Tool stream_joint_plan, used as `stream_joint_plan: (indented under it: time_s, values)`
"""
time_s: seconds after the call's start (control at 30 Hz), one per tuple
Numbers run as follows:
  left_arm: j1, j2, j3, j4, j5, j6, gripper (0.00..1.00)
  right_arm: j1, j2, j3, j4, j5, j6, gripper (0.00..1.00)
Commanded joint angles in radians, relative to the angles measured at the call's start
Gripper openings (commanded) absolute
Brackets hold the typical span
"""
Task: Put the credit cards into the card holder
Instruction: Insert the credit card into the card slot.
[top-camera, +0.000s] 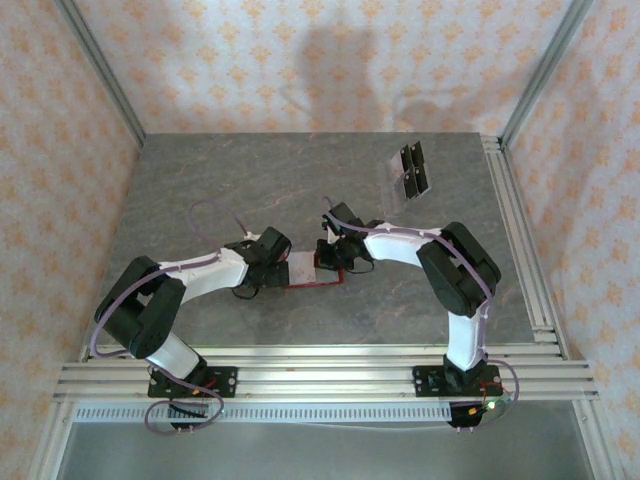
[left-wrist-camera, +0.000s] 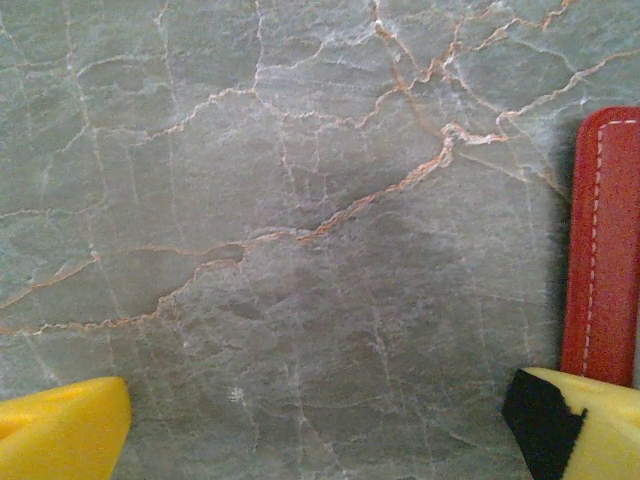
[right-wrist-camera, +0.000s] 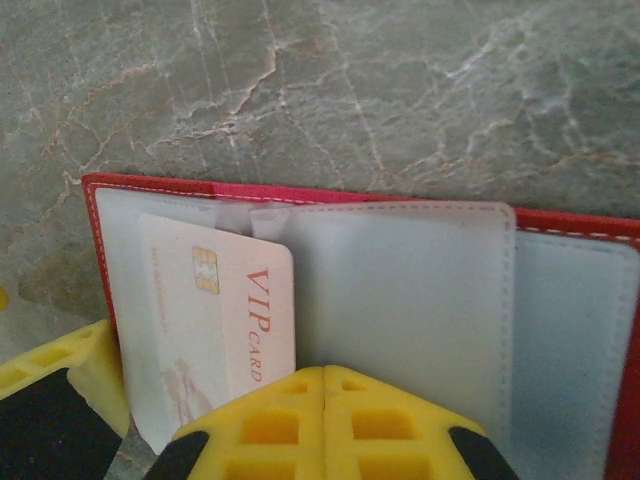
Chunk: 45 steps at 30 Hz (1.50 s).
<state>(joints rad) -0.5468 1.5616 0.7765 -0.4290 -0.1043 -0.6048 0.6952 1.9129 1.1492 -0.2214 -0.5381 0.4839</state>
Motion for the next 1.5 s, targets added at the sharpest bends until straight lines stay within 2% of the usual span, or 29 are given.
stream_joint_plan:
  time_s: [0.0,0.6,0.9,1.17,1.47]
  values:
    - [0.01,-0.001,-0.031,0.013,-0.005,-0.013,1.0,0.018,0.029,0.034,-0.036,0.013,-0.019,0.0]
    - [0.011,-0.002,-0.026,0.016,0.013,-0.018,1.0,0.058,0.091,0.143,-0.074,-0.017,-0.021,0.01]
    - [0.01,-0.102,0.026,-0.091,-0.014,-0.019,1.0,0.032,-0.015,0.085,-0.105,0.1,-0.025,0.27]
    - [0.011,-0.124,0.121,-0.132,0.001,-0.039,1.0,-0.003,-0.069,0.043,-0.117,0.106,0.027,0.32]
    - [-0.007,0.042,0.276,-0.101,0.056,-0.046,1.0,-0.019,-0.174,0.158,-0.207,0.172,0.159,0.43]
